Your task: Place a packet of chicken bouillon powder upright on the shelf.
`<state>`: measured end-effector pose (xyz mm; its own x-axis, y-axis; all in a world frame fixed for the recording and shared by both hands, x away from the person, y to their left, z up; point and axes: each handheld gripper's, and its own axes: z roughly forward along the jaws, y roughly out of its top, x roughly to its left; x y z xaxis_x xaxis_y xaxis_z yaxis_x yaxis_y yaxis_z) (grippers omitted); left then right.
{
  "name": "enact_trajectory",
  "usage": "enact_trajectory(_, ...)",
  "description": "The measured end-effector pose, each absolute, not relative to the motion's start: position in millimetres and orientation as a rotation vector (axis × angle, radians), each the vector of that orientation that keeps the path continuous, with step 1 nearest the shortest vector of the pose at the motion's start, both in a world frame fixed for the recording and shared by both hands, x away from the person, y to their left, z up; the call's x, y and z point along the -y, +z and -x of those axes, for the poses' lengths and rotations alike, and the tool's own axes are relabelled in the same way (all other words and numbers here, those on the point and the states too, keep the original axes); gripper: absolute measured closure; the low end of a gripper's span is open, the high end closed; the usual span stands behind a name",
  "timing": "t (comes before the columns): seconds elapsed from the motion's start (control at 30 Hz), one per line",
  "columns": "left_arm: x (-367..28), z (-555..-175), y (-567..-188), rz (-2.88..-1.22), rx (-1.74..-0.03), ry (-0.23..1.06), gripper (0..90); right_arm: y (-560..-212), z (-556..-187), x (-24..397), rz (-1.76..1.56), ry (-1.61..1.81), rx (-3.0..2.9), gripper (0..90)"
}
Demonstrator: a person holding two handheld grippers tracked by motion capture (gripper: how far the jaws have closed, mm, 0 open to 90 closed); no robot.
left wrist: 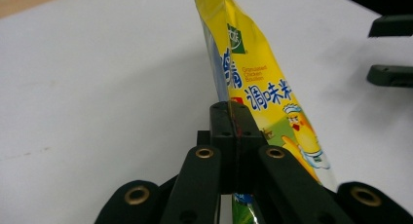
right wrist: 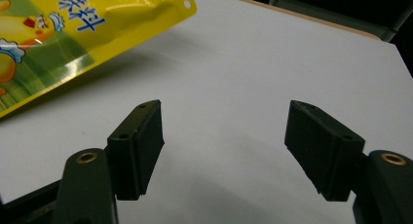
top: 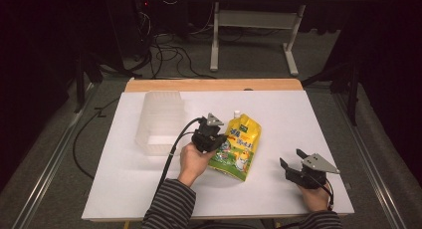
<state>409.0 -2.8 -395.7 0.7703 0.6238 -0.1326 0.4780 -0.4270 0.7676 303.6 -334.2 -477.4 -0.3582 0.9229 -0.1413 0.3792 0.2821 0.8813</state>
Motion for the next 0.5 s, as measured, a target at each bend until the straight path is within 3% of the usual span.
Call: enact_trajectory(0.5, -30.5, -382.0, -353.3, -1.985, -0.741, 0.276, 90.0, -477.8, -303.5, 333.1, -1.172, 1.022, -1.879, 30.9)
